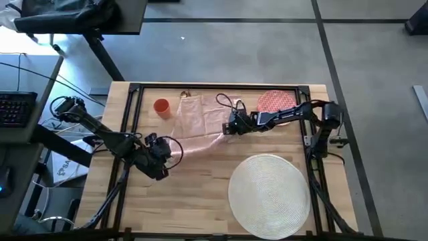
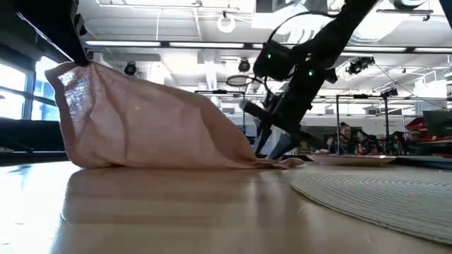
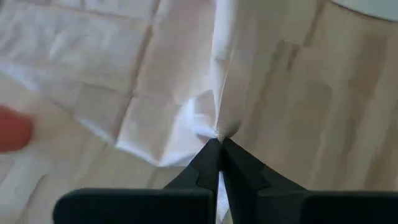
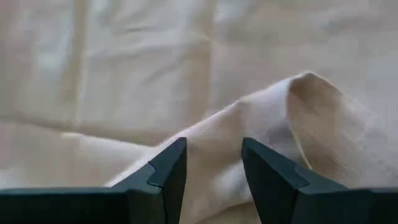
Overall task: Set table place
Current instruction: Fold pink table napkin
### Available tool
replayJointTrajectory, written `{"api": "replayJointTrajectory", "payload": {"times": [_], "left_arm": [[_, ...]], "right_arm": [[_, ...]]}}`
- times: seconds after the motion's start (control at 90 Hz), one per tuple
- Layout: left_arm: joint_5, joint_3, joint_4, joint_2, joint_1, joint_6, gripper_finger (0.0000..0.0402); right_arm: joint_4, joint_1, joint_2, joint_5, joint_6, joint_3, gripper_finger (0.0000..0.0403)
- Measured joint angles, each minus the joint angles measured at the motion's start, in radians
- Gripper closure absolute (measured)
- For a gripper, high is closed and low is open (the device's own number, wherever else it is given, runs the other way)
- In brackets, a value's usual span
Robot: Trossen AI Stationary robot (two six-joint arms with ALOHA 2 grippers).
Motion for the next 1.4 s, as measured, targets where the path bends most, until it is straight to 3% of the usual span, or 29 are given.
{"api": "replayJointTrajectory", "payload": {"times": [0.233,0.356,0.5,0.767,0.878,1.044,1.233,1.4], "left_arm": [[-0.019,0.000,-0.052,0.000,0.000,-0.061,0.0402],[-0.031,0.000,-0.053,0.000,0.000,-0.062,0.0402],[-0.043,0.000,-0.050,0.000,0.000,-0.062,0.0402],[-0.048,0.000,-0.049,0.000,0.000,-0.060,0.0402],[-0.042,0.000,-0.049,0.000,0.000,-0.059,0.0402],[-0.042,0.000,-0.049,0.000,0.000,-0.053,0.0402],[-0.005,0.018,-0.051,-0.001,0.000,0.013,0.0402],[0.050,0.069,-0.049,-0.002,-0.004,0.100,0.0402]], "right_arm": [[-0.066,0.027,-0.152,0.006,-0.182,0.002,0.0266],[-0.140,0.080,-0.202,-0.046,-0.325,0.003,0.0266],[-0.243,0.151,-0.159,-0.023,-0.422,0.002,0.0266],[-0.147,0.132,-0.017,0.012,-0.451,0.002,0.0273],[-0.139,0.122,0.004,0.002,-0.451,0.006,0.0299],[-0.185,0.139,-0.017,0.003,-0.468,0.010,0.0391],[-0.435,0.190,-0.066,-0.014,-0.471,0.094,0.0401],[-0.625,0.303,-0.152,-0.113,-0.445,0.165,0.0402]]}}
